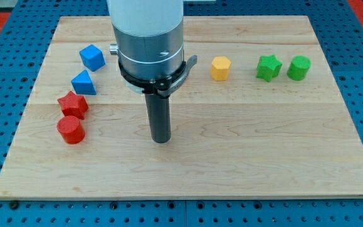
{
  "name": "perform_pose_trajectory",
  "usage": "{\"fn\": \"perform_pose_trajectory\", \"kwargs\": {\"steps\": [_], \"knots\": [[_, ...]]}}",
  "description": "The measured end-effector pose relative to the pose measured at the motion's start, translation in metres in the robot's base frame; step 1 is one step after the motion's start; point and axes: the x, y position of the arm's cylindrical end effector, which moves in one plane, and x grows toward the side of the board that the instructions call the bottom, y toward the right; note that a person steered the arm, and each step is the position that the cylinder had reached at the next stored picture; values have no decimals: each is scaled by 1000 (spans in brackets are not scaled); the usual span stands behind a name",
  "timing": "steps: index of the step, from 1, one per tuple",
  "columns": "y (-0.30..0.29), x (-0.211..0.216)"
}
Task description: Separate the red blocks
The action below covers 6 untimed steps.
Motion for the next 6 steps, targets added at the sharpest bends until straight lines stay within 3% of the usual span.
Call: {"fn": "perform_pose_trajectory", "kwargs": {"steps": [3, 4, 5, 6], "knots": [[-19, 8], [-91, 23], [-199, 7], [-206, -25]]}}
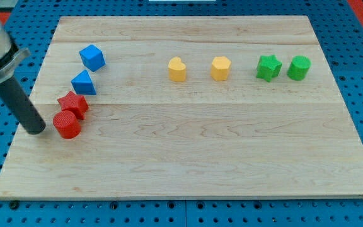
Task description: Separate the red blocks
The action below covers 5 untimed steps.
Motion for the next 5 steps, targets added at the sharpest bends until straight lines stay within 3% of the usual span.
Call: {"fn": "perform_pose_trajectory", "kwargs": {"steps": [2, 3, 4, 5], "knots": [[78, 9], [79, 12], [47, 20], [-10, -20]]}}
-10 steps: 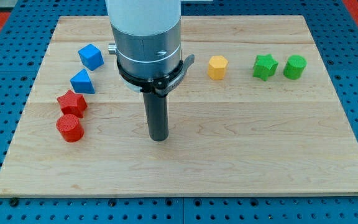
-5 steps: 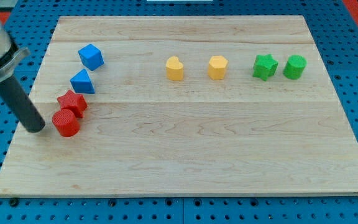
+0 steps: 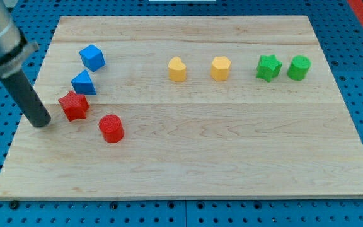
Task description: Separate the red blocks
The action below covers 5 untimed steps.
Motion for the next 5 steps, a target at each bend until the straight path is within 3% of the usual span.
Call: {"fn": "perform_pose_trajectory", "kwargs": {"steps": [1, 4, 5], "knots": [[-2, -27], [41, -36], [-16, -62]]}}
